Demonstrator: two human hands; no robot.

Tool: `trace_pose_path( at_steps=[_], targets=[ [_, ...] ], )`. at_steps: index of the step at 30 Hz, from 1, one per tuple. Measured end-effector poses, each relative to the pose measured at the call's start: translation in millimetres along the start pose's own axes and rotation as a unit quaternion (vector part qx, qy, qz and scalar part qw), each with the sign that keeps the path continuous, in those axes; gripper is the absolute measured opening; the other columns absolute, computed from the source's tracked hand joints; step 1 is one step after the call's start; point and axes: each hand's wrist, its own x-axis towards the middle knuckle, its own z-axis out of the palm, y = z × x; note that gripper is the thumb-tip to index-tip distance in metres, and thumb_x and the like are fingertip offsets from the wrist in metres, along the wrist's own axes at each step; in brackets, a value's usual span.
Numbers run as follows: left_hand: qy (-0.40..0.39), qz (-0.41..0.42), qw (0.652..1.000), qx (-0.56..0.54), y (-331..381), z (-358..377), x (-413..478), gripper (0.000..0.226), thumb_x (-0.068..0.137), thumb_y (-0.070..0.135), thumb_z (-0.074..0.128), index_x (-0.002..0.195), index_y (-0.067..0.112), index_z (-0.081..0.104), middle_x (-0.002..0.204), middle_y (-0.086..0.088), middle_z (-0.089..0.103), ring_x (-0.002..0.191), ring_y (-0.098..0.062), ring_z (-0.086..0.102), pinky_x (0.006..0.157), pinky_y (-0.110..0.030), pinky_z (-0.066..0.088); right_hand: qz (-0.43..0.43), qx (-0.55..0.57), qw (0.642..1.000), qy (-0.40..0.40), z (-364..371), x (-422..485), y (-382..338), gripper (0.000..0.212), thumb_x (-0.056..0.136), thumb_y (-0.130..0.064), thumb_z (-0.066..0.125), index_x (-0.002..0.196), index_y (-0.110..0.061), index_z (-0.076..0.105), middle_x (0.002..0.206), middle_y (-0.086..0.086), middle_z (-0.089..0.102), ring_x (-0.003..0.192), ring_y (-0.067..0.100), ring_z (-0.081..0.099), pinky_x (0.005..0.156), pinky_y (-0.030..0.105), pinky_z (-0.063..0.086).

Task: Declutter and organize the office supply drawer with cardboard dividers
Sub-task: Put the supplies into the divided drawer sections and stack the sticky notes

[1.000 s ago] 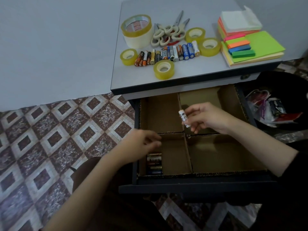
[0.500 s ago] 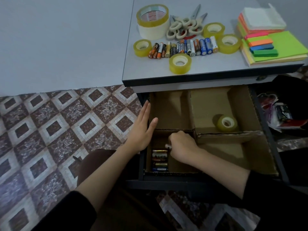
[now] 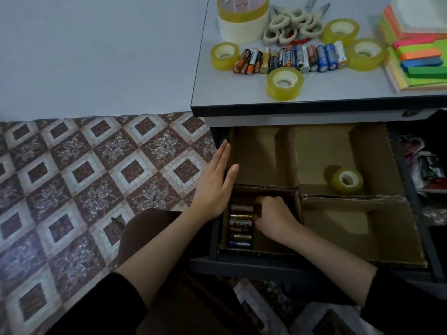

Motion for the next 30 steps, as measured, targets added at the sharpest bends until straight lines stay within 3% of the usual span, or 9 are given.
trace_pose_path(
  at_steps=[8,17,30],
  targets=[
    [0.004,0.005,1.0,0.009,-2,0,0,0.061,0.092,0.05,0.02,0.148,0.026,0.01,0.146,0.025,0.004,0.134,0.008,0.005,0.11,-0.019,0.01,0.03,0.005,0.999,0.01,-2,5,1,0.043,0.087,-0.004,0.057,0.13,-0.012,0.055,0.126,0.009,0.059,0.114,0.022,0.055,0.09,0.023,0.045],
    [0.008,0.005,1.0,0.012,0,-1,-1,0.06,0.095,0.049,0.023,0.148,0.024,0.012,0.145,0.025,0.006,0.132,0.009,0.007,0.108,-0.016,0.011,-0.019,-0.022,0.998,-0.048,6,11,0,0.047,0.086,-0.008,0.063,0.13,-0.023,0.055,0.123,0.001,0.061,0.112,0.017,0.057,0.093,0.031,0.049],
    [0.01,0.009,0.999,0.03,1,-2,-1,0.061,0.094,0.051,0.022,0.148,0.024,0.013,0.154,0.016,0.009,0.131,0.007,0.009,0.106,-0.017,0.015,-0.034,-0.019,0.998,-0.045,4,12,5,0.044,0.086,-0.01,0.063,0.128,-0.02,0.056,0.121,0.003,0.062,0.11,0.018,0.058,0.089,0.027,0.048]
  ],
)
